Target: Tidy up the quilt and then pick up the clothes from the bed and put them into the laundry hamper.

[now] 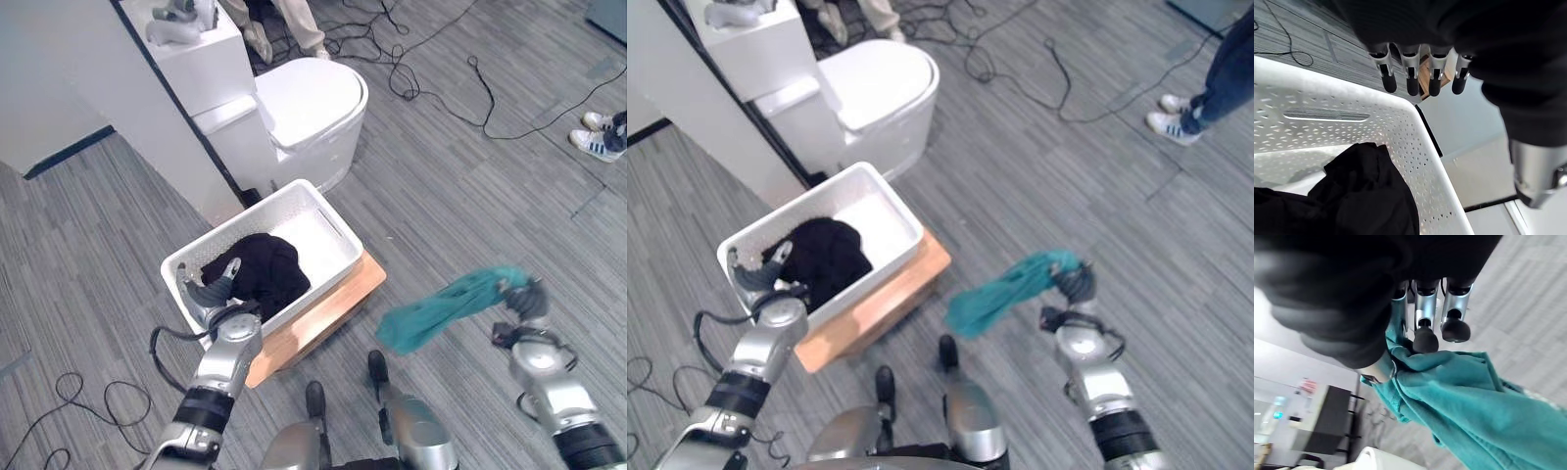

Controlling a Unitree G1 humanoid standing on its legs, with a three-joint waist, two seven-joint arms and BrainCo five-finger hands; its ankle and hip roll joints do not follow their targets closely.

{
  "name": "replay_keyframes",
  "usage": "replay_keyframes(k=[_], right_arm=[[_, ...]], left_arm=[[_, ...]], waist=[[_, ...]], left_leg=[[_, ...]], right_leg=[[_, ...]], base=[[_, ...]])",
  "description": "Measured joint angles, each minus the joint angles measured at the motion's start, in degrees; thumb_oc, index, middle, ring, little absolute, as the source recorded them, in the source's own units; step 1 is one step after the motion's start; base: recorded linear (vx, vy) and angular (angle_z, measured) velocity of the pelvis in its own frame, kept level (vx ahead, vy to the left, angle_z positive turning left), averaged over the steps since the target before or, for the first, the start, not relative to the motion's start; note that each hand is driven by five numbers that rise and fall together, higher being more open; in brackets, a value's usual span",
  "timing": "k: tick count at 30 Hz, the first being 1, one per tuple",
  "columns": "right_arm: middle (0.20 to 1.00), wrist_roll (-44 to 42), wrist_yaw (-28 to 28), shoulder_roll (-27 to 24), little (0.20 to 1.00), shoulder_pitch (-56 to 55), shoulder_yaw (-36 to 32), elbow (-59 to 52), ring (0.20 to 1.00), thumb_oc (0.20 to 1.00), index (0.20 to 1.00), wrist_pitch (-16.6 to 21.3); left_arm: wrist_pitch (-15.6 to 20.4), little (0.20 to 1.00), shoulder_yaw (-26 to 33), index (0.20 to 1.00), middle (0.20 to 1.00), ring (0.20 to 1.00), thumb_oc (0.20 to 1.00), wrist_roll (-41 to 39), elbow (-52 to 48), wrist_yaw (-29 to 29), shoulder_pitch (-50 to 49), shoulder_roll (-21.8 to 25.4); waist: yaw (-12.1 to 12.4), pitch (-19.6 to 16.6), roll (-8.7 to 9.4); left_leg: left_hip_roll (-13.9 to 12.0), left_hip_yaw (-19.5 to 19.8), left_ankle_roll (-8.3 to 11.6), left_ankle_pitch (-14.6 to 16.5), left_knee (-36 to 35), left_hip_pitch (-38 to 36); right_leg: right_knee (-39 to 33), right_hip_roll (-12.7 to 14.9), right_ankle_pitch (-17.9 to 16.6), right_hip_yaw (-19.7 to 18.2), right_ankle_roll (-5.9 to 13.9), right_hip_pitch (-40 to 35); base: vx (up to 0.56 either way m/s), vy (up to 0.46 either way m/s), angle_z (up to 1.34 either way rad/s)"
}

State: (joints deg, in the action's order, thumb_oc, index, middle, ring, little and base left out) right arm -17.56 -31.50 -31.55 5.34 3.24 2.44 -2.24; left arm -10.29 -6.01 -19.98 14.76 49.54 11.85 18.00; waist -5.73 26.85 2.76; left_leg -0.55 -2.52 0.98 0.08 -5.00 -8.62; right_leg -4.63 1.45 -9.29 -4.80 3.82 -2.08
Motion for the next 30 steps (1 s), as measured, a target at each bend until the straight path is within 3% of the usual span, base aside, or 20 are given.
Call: replay_keyframes(k=[4,10,13,20,30], right_arm=[[0.200,1.4,-0.5,-4.7,0.200,13.0,0.0,-9.1,0.200,0.200,0.200,-1.7],[0.200,1.7,2.6,-4.6,0.200,23.5,6.3,-12.9,0.200,0.200,0.200,-3.4],[0.200,1.7,3.2,-3.8,0.200,24.6,9.0,-13.2,0.200,0.200,0.200,-4.4],[0.200,1.9,3.2,-3.4,0.200,30.2,12.1,-12.5,0.200,0.200,0.200,-7.6],[0.200,1.9,9.4,-2.9,0.200,35.0,18.7,-11.6,0.200,0.200,0.200,-8.1]], left_arm=[[0.4,1.000,0.2,1.000,1.000,1.000,1.000,-0.3,-0.8,-1.8,-3.0,-2.2],[-0.1,1.000,-0.3,1.000,1.000,1.000,1.000,-0.1,-0.8,-2.2,-2.8,-2.0],[-1.0,1.000,-0.5,1.000,1.000,1.000,1.000,-0.1,-0.8,-2.2,-2.6,-2.0],[-1.6,1.000,-0.4,1.000,1.000,1.000,1.000,0.0,0.0,-2.4,-2.3,-2.0],[-1.5,1.000,-0.5,1.000,1.000,1.000,1.000,0.1,-0.4,-2.0,-2.0,-2.3]], waist=[[3.4,-0.7,1.40],[7.0,-3.7,4.50],[7.6,-5.1,5.26],[7.5,-5.8,4.97],[8.0,-7.1,3.70]], left_leg=[[-0.4,0.7,0.42,-0.9,0.1,-1.0],[-0.6,1.6,0.72,-1.4,0.4,-1.5],[-0.3,1.7,0.54,-1.4,0.4,-1.9],[0.2,1.6,0.07,-1.3,0.4,-3.0],[0.4,1.6,0.07,-1.3,0.4,-4.1]], right_leg=[[0.0,-0.4,0.1,0.5,-0.25,-1.1],[0.0,-0.6,0.1,1.2,-0.29,-1.6],[0.0,-0.2,0.1,1.2,-0.28,-2.1],[0.0,0.3,0.1,1.3,-0.17,-3.1],[0.0,0.4,0.1,1.1,-0.16,-4.0]], base=[[-0.02,-0.005,0.08],[-0.01,0.011,0.09],[0.00,0.000,0.00],[0.00,0.002,-0.01],[0.01,0.028,-0.01]])
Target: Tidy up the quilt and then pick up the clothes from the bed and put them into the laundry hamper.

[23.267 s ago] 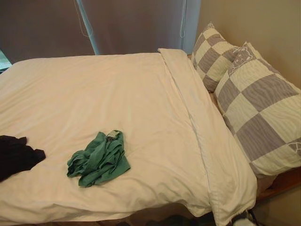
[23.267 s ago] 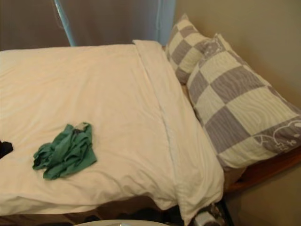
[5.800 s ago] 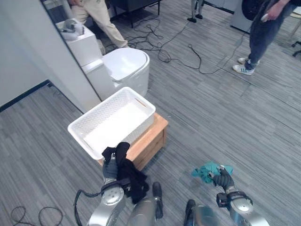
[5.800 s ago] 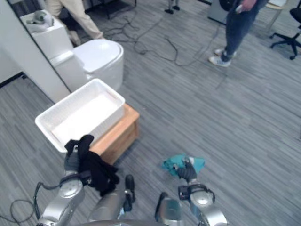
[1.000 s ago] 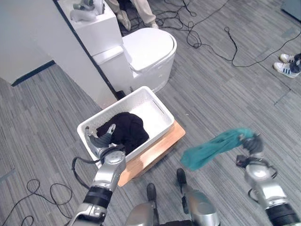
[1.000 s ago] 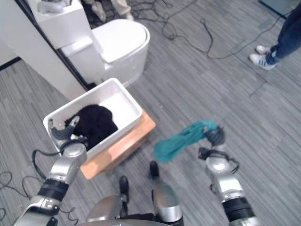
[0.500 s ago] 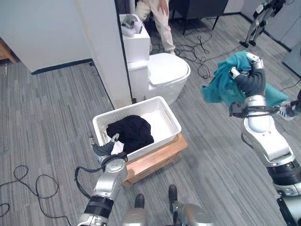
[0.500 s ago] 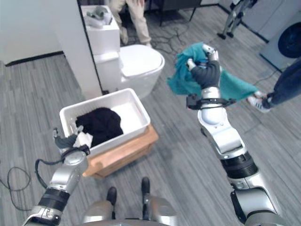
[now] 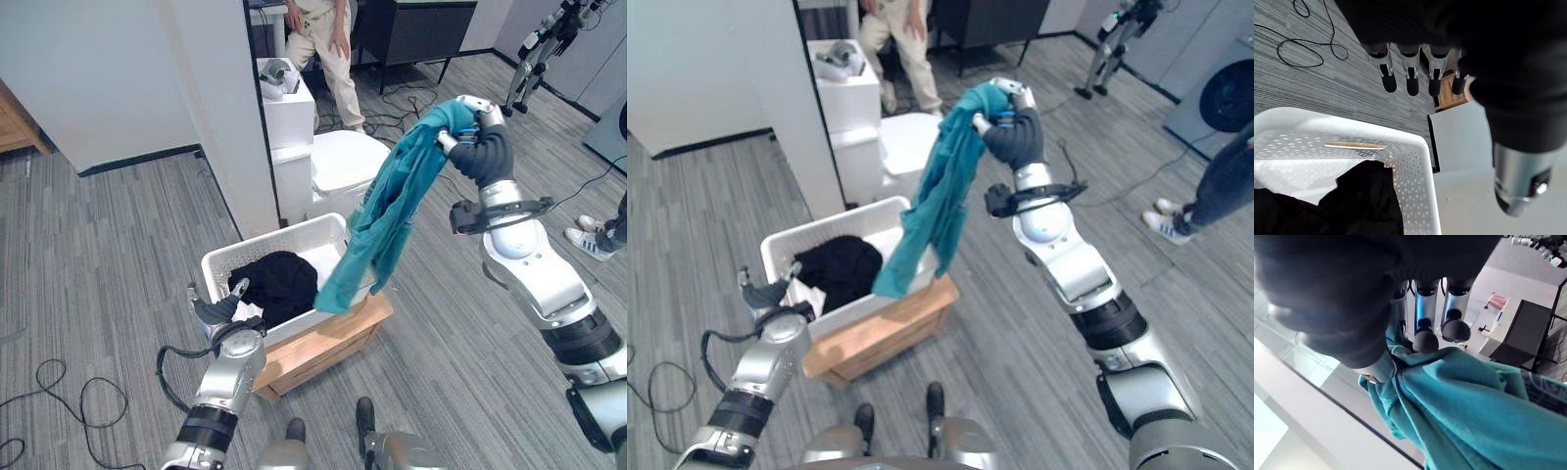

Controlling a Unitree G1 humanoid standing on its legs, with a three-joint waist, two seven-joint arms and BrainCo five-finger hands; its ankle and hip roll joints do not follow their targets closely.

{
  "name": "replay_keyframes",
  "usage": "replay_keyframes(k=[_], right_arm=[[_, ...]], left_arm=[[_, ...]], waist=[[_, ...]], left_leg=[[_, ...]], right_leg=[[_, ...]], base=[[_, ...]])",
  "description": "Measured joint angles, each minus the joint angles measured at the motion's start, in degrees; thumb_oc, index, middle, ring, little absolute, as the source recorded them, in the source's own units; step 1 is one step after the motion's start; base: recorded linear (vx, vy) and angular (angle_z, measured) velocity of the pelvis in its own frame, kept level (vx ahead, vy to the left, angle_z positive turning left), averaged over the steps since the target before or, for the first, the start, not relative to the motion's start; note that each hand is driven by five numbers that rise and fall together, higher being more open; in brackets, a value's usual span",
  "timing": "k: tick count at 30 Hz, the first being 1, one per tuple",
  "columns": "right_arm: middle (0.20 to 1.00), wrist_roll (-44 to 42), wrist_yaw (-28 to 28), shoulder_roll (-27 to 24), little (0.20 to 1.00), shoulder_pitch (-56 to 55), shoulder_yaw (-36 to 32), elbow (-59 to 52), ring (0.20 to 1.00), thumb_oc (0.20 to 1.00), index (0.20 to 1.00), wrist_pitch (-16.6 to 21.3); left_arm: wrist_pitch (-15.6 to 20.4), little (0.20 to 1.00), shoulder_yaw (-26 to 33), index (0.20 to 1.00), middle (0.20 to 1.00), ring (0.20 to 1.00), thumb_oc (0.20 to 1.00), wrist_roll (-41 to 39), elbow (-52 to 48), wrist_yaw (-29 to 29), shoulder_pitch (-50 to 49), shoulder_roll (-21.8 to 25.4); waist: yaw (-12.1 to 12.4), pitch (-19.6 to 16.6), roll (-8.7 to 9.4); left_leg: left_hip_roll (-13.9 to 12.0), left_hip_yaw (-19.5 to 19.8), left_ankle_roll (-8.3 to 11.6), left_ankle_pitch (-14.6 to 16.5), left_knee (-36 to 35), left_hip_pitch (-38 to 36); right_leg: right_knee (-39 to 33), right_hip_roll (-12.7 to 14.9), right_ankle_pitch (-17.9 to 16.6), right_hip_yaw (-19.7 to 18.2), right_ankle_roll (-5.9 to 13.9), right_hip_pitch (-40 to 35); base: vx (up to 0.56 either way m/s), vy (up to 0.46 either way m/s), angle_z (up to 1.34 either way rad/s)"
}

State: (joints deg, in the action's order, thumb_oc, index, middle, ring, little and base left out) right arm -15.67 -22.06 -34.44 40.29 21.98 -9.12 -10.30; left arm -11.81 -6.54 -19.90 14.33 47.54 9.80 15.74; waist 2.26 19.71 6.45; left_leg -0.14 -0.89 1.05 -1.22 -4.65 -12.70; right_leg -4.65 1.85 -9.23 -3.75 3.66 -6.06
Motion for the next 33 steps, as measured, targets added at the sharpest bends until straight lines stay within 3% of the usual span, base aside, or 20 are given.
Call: replay_keyframes(k=[3,5,12,18,19,23,28,33], right_arm=[[0.200,0.2,1.8,3.3,0.200,1.1,1.8,1.8,0.200,0.200,0.200,0.0],[0.200,2.3,2.6,4.9,0.200,1.6,4.4,1.8,0.200,0.200,0.200,-0.4],[0.200,6.0,4.2,5.4,0.200,3.3,5.6,1.9,0.200,0.200,0.200,-1.2],[0.200,8.9,6.2,5.7,0.200,4.0,5.8,1.9,0.200,0.200,0.200,-1.4],[0.200,9.0,7.0,5.7,0.200,5.0,6.8,1.9,0.200,0.200,0.200,-1.5],[0.200,9.7,8.6,7.1,0.200,7.2,10.8,2.1,0.200,0.200,0.200,-1.6],[0.200,10.7,8.8,8.8,0.200,8.3,13.0,3.7,0.200,0.200,0.200,-1.5],[0.200,10.9,10.8,10.5,0.200,9.7,15.5,5.5,0.200,0.200,0.200,-0.7]], left_arm=[[0.1,1.000,0.2,1.000,1.000,1.000,1.000,0.0,-2.7,2.1,0.1,0.0],[0.2,1.000,0.5,1.000,1.000,1.000,1.000,0.2,-6.1,4.4,0.1,0.0],[0.6,1.000,4.6,1.000,1.000,1.000,1.000,1.4,-9.3,9.0,0.2,0.1],[-3.0,1.000,6.9,1.000,1.000,1.000,1.000,4.9,-12.4,13.7,0.1,0.6],[-4.9,1.000,7.3,1.000,1.000,1.000,1.000,4.7,-10.4,15.5,0.1,1.3],[-6.8,1.000,6.9,1.000,1.000,1.000,1.000,1.6,-1.1,18.4,-1.7,1.7],[-6.1,1.000,6.8,1.000,1.000,1.000,1.000,-2.1,9.3,19.5,-4.8,1.2],[-1.7,1.000,6.2,1.000,1.000,1.000,1.000,-4.9,16.1,20.2,-6.6,1.1]], waist=[[0.4,-0.4,-0.53],[1.9,-0.9,-1.40],[3.4,-1.1,-1.66],[5.8,-1.1,-1.64],[5.8,-1.1,-1.63],[6.2,-1.1,-1.49],[7.1,-1.5,0.11],[8.9,-1.2,3.20]], left_leg=[[0.0,0.0,0.00,0.0,0.0,-0.3],[0.1,0.2,-0.03,0.0,0.0,-0.3],[0.7,1.8,-0.33,-0.4,0.0,0.7],[1.0,2.0,-0.44,-0.3,0.0,0.8],[1.0,2.1,-0.44,-0.3,0.0,0.8],[1.0,2.2,-0.41,-0.3,0.0,0.8],[0.8,1.9,-0.25,-0.4,0.0,1.8],[1.1,1.9,-0.09,-0.5,0.9,5.2]], right_leg=[[-0.1,0.0,0.0,0.0,-0.02,-0.3],[-0.2,0.1,0.0,0.3,-0.04,-0.3],[0.0,0.9,0.1,1.7,-0.12,-0.1],[0.0,1.2,0.1,1.9,-0.12,-0.1],[0.0,1.1,0.1,1.9,-0.16,-0.1],[0.0,1.1,0.2,1.9,-0.16,0.0],[-0.3,0.9,0.2,1.8,-0.14,1.2],[-0.3,0.9,-0.2,1.8,0.34,4.2]], base=[[-0.01,0.049,0.00],[-0.06,0.079,0.03],[-0.04,0.037,0.13],[0.00,0.017,0.01],[0.02,0.037,0.01],[-0.01,0.011,0.00],[-0.03,-0.009,-0.01],[-0.05,0.040,-0.01]])
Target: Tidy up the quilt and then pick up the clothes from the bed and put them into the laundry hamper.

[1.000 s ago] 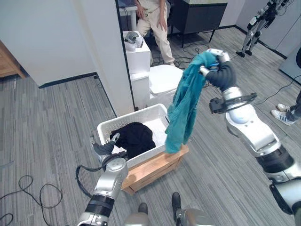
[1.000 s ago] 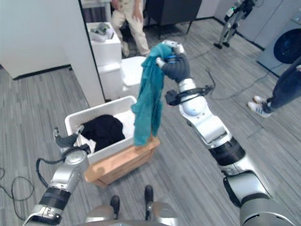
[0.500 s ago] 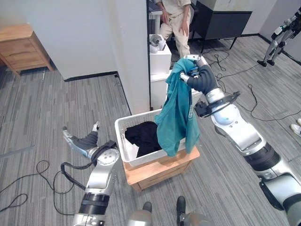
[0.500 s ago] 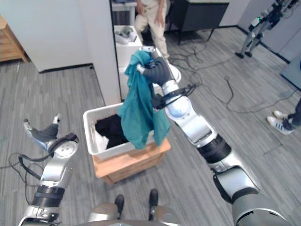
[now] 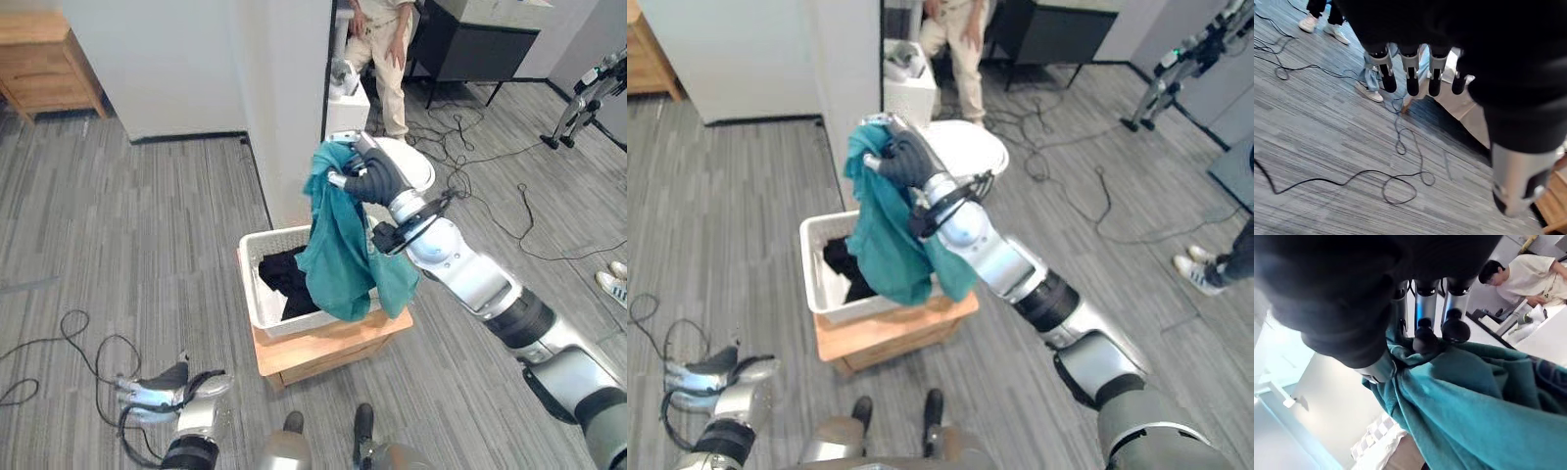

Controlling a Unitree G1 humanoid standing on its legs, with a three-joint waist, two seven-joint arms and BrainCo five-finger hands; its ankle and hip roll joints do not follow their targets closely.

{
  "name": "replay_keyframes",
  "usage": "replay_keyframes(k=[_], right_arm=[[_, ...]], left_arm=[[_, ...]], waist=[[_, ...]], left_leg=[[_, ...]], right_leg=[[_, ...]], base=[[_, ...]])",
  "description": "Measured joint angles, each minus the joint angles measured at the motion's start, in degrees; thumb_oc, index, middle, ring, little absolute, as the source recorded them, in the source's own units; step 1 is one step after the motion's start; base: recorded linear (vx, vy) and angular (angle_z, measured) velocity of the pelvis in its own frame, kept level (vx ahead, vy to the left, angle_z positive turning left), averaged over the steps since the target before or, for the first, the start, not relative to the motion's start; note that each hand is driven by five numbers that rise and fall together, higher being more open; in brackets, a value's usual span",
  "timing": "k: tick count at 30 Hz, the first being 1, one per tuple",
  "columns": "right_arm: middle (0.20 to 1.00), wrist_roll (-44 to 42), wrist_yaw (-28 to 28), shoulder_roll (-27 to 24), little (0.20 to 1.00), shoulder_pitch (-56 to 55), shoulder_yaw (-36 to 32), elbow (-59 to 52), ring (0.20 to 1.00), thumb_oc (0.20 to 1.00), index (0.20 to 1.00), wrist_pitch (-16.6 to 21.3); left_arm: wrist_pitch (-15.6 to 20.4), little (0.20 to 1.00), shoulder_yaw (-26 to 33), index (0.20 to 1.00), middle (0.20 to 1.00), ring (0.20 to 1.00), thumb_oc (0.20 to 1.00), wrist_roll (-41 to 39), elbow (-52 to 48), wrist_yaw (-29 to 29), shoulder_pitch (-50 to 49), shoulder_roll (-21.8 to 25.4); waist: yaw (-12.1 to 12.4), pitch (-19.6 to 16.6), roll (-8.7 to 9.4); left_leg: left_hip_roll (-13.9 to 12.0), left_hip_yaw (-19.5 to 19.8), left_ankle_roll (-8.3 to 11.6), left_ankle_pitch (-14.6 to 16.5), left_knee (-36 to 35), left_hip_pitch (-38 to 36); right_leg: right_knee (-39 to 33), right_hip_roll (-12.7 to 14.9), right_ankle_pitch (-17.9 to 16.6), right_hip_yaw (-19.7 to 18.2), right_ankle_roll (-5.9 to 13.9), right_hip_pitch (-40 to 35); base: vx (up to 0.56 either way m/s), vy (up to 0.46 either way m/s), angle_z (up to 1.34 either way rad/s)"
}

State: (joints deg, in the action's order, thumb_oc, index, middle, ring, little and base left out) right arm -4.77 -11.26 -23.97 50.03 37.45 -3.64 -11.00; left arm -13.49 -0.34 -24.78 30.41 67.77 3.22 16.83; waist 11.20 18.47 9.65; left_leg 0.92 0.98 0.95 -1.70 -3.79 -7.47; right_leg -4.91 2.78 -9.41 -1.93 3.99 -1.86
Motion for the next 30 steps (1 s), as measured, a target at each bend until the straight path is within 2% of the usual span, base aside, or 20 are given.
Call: replay_keyframes(k=[5,6,7,8,12,19,22,23,25,26,27,30], right_arm=[[0.200,4.1,1.3,0.3,0.200,1.5,1.4,2.0,0.200,0.200,0.200,1.5],[0.200,6.3,1.2,0.4,0.200,3.2,1.3,4.3,0.200,0.200,0.200,2.5],[0.200,9.3,0.9,0.1,0.200,5.6,1.3,7.2,0.200,0.200,0.200,3.4],[0.200,9.7,0.5,-0.4,0.200,5.9,1.3,7.4,0.200,0.200,0.200,4.2],[0.200,11.7,-1.2,-3.4,0.200,8.7,1.3,9.2,0.200,0.200,0.200,6.2],[0.200,13.7,-3.1,-5.4,0.200,13.4,1.5,16.8,0.200,0.200,0.200,5.8],[0.200,13.6,-3.4,-6.1,0.200,13.5,1.8,19.4,0.200,0.200,0.200,5.5],[0.200,13.5,-3.5,-6.2,0.200,13.6,2.3,21.3,0.200,0.200,0.200,4.8],[0.216,13.3,-3.5,-6.2,0.216,13.6,3.4,23.0,0.216,0.216,0.216,4.4],[0.652,13.3,-3.5,-6.2,0.652,13.6,3.6,23.4,0.652,0.652,0.652,4.2],[1.000,13.1,-3.5,-6.2,1.000,13.6,3.7,24.1,1.000,1.000,1.000,3.6],[1.000,10.9,-3.4,-6.2,1.000,13.6,3.6,24.4,1.000,1.000,1.000,1.8]], left_arm=[[2.3,1.000,0.0,1.000,1.000,1.000,1.000,-1.5,0.2,0.0,-1.1,0.8],[2.5,1.000,0.0,1.000,1.000,1.000,1.000,-1.5,0.2,-0.2,-0.9,1.5],[2.6,1.000,0.1,1.000,1.000,1.000,1.000,-1.5,0.9,-0.6,0.1,2.5],[2.6,1.000,0.1,1.000,1.000,1.000,1.000,-1.5,1.3,-1.2,-0.2,2.7],[1.7,1.000,-1.1,1.000,1.000,1.000,1.000,-1.5,1.9,-3.9,-0.6,4.7],[1.2,1.000,-2.6,1.000,1.000,1.000,1.000,-1.5,2.0,-9.1,-0.7,5.9],[2.6,1.000,-3.3,1.000,1.000,1.000,1.000,-1.5,2.1,-10.8,-0.6,6.0],[3.5,1.000,-3.8,1.000,1.000,1.000,1.000,-1.5,2.1,-11.7,-0.6,6.0],[4.7,1.000,-3.7,1.000,1.000,1.000,1.000,-1.5,2.1,-12.1,-0.7,6.1],[5.1,1.000,-3.8,1.000,1.000,1.000,1.000,-1.5,2.0,-12.4,-0.7,6.2],[6.0,1.000,-3.8,1.000,1.000,1.000,1.000,-1.5,2.0,-12.9,-0.5,6.1],[7.3,1.000,-3.8,1.000,1.000,1.000,1.000,-1.6,2.0,-13.9,-0.5,6.1]], waist=[[1.7,1.0,1.19],[1.8,1.5,1.85],[2.3,2.3,2.83],[3.3,2.7,2.75],[3.8,5.2,2.98],[5.1,10.0,1.74],[5.4,11.0,0.53],[5.6,11.6,-0.47],[5.8,11.9,-0.92],[5.8,12.0,-0.98],[5.6,12.1,-1.23],[5.1,12.3,-1.42]], left_leg=[[-0.4,0.4,0.19,0.3,0.5,1.1],[-0.5,1.2,0.30,0.5,1.5,2.6],[-1.0,1.6,0.69,0.7,2.7,4.5],[-1.3,2.2,0.92,1.0,3.0,5.0],[-1.5,4.6,1.69,1.6,4.9,8.5],[-1.9,6.5,2.21,1.3,6.0,14.6],[-1.8,7.2,1.83,0.9,6.1,16.3],[-1.7,7.4,1.75,0.9,5.9,16.6],[-1.7,7.3,1.82,0.9,5.7,16.6],[-1.7,7.3,1.82,0.9,5.6,16.7],[-1.7,7.3,1.81,0.9,5.5,17.0],[-1.5,7.2,1.72,0.9,5.0,17.4]], right_leg=[[0.0,0.1,0.0,0.6,0.00,0.6],[0.0,0.1,0.1,1.5,0.07,1.1],[0.0,-0.2,0.7,3.1,0.97,2.3],[0.1,-0.3,0.7,3.5,1.04,2.4],[0.3,-1.0,0.7,5.6,0.95,4.0],[0.3,-1.1,-0.1,7.8,0.03,8.7],[0.3,-1.0,-0.2,8.5,-0.02,9.9],[0.3,-0.9,-0.2,8.5,-0.05,10.2],[0.3,-0.9,-0.2,8.5,-0.06,10.4],[0.3,-0.9,-0.2,8.4,-0.06,10.6],[0.3,-0.9,-0.2,8.4,-0.06,11.0],[0.3,-0.6,-0.2,8.2,-0.06,11.7]], base=[[0.01,-0.058,0.06],[0.07,-0.151,0.33],[0.10,-0.132,0.33],[0.09,-0.092,0.28],[0.06,-0.027,0.30],[0.03,-0.020,0.16],[0.01,-0.009,0.13],[0.01,0.017,0.07],[0.00,0.035,-0.01],[0.01,0.036,-0.01],[0.01,0.043,0.03],[-0.01,0.046,-0.02]])
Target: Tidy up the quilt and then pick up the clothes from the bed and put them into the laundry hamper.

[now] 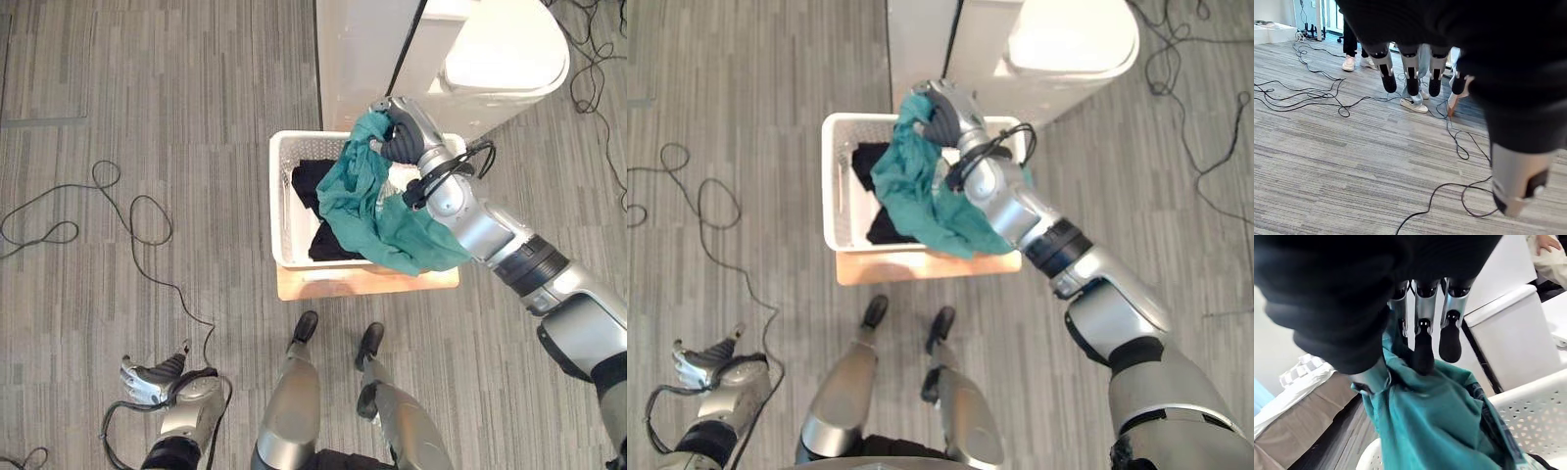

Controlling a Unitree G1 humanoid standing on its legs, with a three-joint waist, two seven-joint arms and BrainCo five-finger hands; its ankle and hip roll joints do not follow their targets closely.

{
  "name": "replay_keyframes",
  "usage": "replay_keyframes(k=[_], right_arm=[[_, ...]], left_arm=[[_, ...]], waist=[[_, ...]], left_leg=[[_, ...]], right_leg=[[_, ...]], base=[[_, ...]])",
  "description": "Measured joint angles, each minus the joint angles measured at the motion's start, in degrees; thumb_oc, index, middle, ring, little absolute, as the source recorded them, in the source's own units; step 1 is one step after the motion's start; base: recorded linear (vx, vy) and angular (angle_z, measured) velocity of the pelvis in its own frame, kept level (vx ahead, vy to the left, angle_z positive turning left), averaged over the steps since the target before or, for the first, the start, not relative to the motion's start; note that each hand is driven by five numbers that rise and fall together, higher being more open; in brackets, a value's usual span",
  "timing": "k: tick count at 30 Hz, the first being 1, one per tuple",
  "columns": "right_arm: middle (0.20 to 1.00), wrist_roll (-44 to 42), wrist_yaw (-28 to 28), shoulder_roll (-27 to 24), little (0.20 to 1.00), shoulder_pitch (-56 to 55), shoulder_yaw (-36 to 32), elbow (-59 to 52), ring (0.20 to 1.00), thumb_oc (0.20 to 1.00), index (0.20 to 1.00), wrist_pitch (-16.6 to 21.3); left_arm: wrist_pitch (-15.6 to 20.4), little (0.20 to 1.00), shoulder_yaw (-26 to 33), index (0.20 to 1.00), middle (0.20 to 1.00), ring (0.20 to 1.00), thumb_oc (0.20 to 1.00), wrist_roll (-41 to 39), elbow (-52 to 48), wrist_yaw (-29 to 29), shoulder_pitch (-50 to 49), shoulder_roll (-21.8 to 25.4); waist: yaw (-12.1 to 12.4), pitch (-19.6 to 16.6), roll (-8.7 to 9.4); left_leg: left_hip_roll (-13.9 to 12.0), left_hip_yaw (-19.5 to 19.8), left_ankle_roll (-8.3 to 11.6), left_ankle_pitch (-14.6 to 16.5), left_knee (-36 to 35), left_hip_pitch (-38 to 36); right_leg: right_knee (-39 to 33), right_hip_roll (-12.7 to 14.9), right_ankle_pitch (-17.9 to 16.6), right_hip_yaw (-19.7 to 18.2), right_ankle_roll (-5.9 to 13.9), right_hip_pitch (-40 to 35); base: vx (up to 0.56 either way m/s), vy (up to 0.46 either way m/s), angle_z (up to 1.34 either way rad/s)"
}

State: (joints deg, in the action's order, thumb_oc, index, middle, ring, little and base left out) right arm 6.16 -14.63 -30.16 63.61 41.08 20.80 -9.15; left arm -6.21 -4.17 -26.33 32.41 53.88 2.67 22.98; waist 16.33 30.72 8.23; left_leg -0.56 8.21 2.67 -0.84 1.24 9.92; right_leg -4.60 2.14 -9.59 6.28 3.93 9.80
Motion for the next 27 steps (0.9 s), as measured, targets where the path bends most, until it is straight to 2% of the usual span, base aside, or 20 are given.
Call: replay_keyframes(k=[6,9,12,16,18,21,23,25,27], right_arm=[[1.000,0.1,1.2,2.1,1.000,-0.3,0.2,1.1,1.000,1.000,1.000,-4.6],[1.000,0.1,1.0,2.2,1.000,-0.3,0.5,3.1,1.000,1.000,1.000,-5.1],[1.000,0.1,0.0,1.8,1.000,0.1,-0.3,4.1,1.000,1.000,1.000,-5.0],[1.000,-0.8,-3.3,-2.7,1.000,0.1,-1.0,4.1,1.000,1.000,1.000,-4.7],[1.000,-3.2,-4.2,-6.2,1.000,-0.4,-4.3,3.3,1.000,1.000,1.000,-4.3],[1.000,-6.9,-7.4,-11.8,1.000,-4.6,-14.5,-3.4,1.000,1.000,1.000,-4.4],[1.000,-8.6,-9.1,-13.7,1.000,-9.6,-21.7,-7.6,1.000,1.000,1.000,-4.3],[1.000,-9.1,-10.9,-13.9,1.000,-20.4,-30.4,-11.0,1.000,1.000,1.000,-3.3],[1.000,-9.2,-11.5,-12.5,1.000,-32.2,-35.6,-10.1,1.000,1.000,1.000,-2.2]], left_arm=[[1.4,1.000,-0.5,1.000,1.000,1.000,1.000,0.0,-0.1,-1.7,0.0,-0.1],[2.1,1.000,-0.6,1.000,1.000,1.000,1.000,0.0,-0.1,-2.1,0.2,-0.4],[2.1,1.000,-0.6,1.000,1.000,1.000,1.000,-0.4,0.2,-2.4,0.2,-0.4],[2.4,1.000,-0.5,1.000,1.000,1.000,1.000,-0.4,0.2,-2.9,0.6,-0.4],[2.4,1.000,0.1,1.000,1.000,1.000,1.000,-0.4,0.2,-3.1,0.4,-0.4],[2.4,1.000,1.4,1.000,1.000,1.000,1.000,-0.5,0.4,-3.8,-0.9,-0.4],[2.9,1.000,3.0,1.000,1.000,1.000,1.000,-0.5,2.5,-4.4,-1.6,-1.0],[4.5,1.000,5.2,1.000,1.000,1.000,1.000,-0.6,7.2,-5.4,-2.3,-2.4],[5.1,1.000,7.4,1.000,1.000,1.000,1.000,-1.9,12.1,-6.9,-3.7,-4.6]], waist=[[-0.7,0.8,-1.90],[-0.9,0.8,-3.05],[-1.5,0.8,-3.22],[-1.7,0.8,-3.21],[-2.0,0.8,-3.21],[-2.4,0.7,-3.23],[-4.2,0.4,-3.37],[-6.2,-0.5,-3.18],[-8.7,-3.0,-3.21]], left_leg=[[0.8,-0.8,-0.59,-0.4,-0.4,0.2],[1.3,-1.0,-0.94,-0.7,-0.3,0.6],[1.7,-1.3,-1.17,-0.9,-0.3,0.5],[1.9,-1.4,-1.35,-1.1,-0.3,-0.6],[1.9,-1.5,-1.35,-1.1,-0.4,-1.8],[1.8,-2.9,-1.59,-1.2,-1.9,-5.4],[2.0,-3.4,-1.81,-1.2,-2.5,-7.7],[2.2,-4.7,-2.13,-0.6,-2.8,-9.7],[2.3,-6.2,-2.42,0.0,-3.3,-11.0]], right_leg=[[0.0,0.8,0.0,-0.5,0.00,0.6],[0.0,1.4,-0.2,-0.5,-0.32,1.0],[0.0,1.7,-0.5,-0.7,-0.68,0.9],[0.0,1.8,-0.7,-0.8,-0.93,0.0],[0.0,1.8,-0.7,-1.0,-0.93,-1.2],[0.0,1.8,-0.7,-2.5,-0.93,-3.5],[0.0,1.7,-0.7,-3.4,-0.92,-5.3],[0.1,1.8,-0.7,-4.7,-0.90,-6.5],[0.1,2.1,-0.7,-6.0,-0.84,-6.9]], base=[[-0.02,0.041,-0.05],[-0.04,0.052,0.00],[-0.05,0.025,-0.01],[-0.02,0.003,-0.01],[0.01,0.043,-0.03],[0.02,0.072,-0.20],[0.02,0.067,-0.21],[0.05,0.073,-0.28],[0.06,0.041,-0.35]])
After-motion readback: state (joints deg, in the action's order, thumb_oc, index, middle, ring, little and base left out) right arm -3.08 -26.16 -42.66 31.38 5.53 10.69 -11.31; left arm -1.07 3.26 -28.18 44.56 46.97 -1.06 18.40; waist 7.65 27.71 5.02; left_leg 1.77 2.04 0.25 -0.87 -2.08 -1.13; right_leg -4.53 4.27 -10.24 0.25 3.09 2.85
